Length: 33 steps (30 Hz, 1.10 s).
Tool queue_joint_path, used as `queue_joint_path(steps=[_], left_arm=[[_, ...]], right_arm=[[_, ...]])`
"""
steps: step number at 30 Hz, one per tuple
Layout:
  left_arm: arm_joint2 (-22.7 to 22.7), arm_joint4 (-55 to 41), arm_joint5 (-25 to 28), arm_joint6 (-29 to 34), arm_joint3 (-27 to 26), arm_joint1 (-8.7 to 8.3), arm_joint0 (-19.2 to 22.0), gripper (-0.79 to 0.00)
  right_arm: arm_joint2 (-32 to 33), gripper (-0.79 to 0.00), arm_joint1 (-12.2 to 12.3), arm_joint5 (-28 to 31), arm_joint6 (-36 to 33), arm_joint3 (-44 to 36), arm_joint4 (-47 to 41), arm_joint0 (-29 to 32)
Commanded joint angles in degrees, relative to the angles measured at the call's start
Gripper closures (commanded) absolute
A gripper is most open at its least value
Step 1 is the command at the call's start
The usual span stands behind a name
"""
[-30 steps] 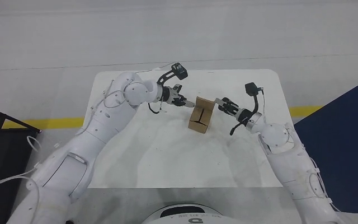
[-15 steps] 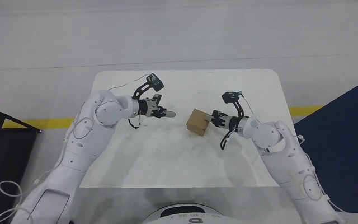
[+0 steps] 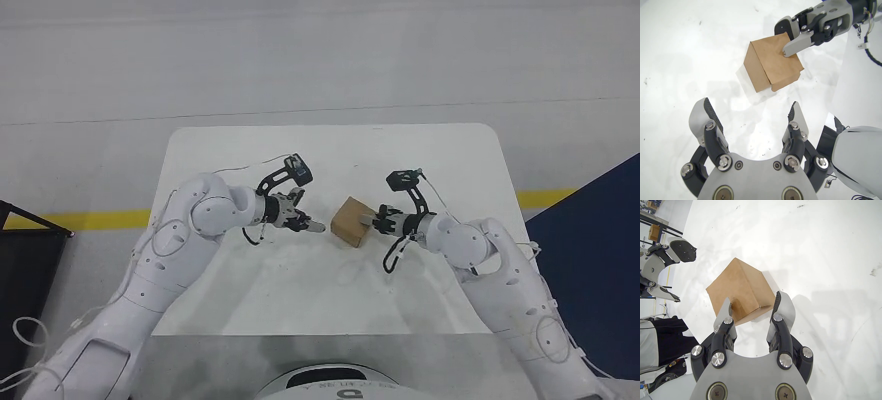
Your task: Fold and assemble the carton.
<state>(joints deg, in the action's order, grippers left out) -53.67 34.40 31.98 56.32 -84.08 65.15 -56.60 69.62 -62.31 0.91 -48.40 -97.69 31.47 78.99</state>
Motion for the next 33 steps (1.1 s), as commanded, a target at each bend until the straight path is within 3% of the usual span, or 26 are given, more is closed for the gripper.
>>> queue_joint_path(steps=[1,10,16,24,33], left_arm=[[2.0,1.6,0.2,-0.7,1.1,0.46,1.3,-0.785],[10.5,6.2,0.5,-4.9,6.5,3.3,6.8,-0.785],[13.8,6.4,-0.1,-7.3,10.9,5.11,9.9,-0.785],[15.7,5.5,0.3,-8.1,14.8,6.47,12.1,-0.785],[15.9,4.0,1.0,-7.5,16.8,6.99,13.1,-0.785]], right_arm=[[-0.1,-0.422,0.0,-0.3,0.4,-0.3,0.0,0.0],[0.0,-0.391,0.0,-1.0,1.5,-1.6,-0.8,0.4],[0.2,-0.388,0.0,-1.0,1.6,-1.4,-1.0,0.6],[0.9,-0.456,-0.1,-1.5,3.5,0.9,-2.6,-0.9],[-0.9,-0.425,-0.8,-2.2,6.7,5.4,-3.2,-4.3]])
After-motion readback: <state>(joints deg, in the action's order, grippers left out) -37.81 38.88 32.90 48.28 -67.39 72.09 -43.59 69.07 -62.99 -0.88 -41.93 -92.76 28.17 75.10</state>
